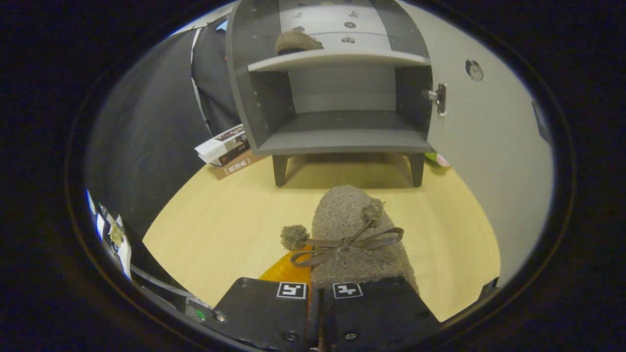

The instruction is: Open the shoe cabinet door, grab the shoes and put them into the shoe cabinet, then close the shoe cabinet door.

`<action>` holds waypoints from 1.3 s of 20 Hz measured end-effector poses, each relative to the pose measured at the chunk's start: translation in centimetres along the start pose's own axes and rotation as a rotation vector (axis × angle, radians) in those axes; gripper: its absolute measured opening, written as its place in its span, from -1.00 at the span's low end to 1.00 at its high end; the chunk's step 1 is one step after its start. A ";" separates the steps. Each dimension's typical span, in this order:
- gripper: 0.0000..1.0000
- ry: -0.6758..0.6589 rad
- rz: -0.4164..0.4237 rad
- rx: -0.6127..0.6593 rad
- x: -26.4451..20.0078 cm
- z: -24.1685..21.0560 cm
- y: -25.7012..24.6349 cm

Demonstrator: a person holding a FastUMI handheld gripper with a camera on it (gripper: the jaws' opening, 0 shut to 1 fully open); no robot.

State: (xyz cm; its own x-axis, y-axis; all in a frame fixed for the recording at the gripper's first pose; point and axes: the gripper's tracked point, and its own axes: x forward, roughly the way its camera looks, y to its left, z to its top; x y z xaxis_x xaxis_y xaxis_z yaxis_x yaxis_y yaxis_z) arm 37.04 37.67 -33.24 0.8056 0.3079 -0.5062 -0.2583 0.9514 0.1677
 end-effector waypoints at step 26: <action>-0.86 -0.467 -0.064 -0.042 -9.8 35.5 1.1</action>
State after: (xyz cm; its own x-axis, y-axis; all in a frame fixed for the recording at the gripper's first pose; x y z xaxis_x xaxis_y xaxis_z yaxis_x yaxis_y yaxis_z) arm 47.73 35.57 1.92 0.9717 0.2229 -0.0783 -0.2139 0.9707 0.1092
